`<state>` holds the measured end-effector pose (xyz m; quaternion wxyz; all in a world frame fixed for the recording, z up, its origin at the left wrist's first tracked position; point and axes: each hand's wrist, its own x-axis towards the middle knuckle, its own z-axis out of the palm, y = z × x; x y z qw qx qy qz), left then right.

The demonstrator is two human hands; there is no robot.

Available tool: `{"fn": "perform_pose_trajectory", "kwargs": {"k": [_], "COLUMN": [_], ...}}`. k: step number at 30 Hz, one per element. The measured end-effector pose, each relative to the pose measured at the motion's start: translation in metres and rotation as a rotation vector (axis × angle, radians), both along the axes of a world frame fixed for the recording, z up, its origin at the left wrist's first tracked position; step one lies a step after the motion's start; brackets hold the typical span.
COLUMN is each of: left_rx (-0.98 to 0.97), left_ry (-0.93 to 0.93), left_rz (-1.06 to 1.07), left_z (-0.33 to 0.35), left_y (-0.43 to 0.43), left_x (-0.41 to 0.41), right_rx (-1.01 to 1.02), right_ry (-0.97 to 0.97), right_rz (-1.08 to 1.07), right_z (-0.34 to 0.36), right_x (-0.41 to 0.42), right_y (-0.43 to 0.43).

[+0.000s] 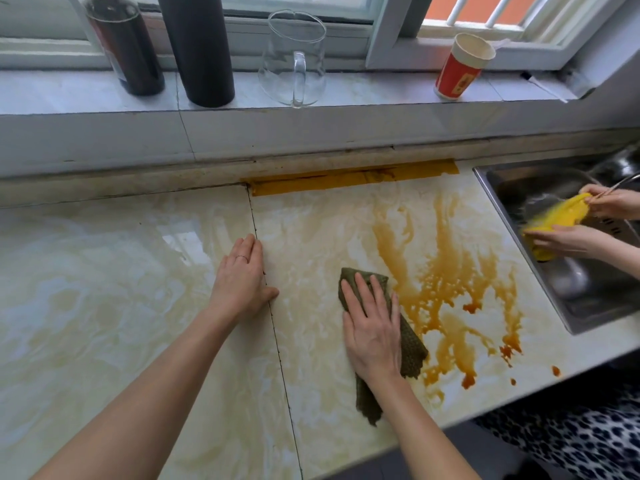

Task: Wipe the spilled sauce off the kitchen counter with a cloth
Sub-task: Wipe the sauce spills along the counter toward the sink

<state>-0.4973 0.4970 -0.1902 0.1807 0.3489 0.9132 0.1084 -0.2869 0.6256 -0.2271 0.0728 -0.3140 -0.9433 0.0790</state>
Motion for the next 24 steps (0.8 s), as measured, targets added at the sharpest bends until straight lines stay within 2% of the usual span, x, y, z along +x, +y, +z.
{"fn": "perform_pose_trajectory", "kwargs": {"k": [2,6,10,14,17,21,24], "left_rx": [-0.001,-0.011,-0.011,-0.009,-0.021,-0.026,-0.020], "left_ry": [0.005,0.006,0.007,0.004,0.010,0.015,0.016], "left_rz": [-0.010,-0.017,-0.025,-0.030,-0.037,-0.045,-0.048], "left_z": [-0.001,-0.003,-0.004,-0.004,-0.003,-0.002,-0.003], "left_y": [0.000,-0.001,-0.001,-0.001,-0.001,-0.002,-0.003], "left_x": [-0.001,-0.001,-0.001,-0.001,-0.002,-0.001,-0.001], "right_rx": [-0.007,-0.025,-0.010,-0.009,0.001,-0.020,-0.013], "right_ry": [0.006,0.013,-0.009,0.000,0.021,0.054,0.039], "right_rz": [-0.005,0.204,0.336,0.052,-0.035,0.164,0.334], "right_z": [0.000,0.001,0.002,0.002,0.001,0.002,0.002], "right_x": [-0.001,0.011,0.024,0.018,0.011,0.018,0.032], "right_y": [-0.016,-0.058,-0.045,-0.018,-0.034,-0.077,-0.076]}}
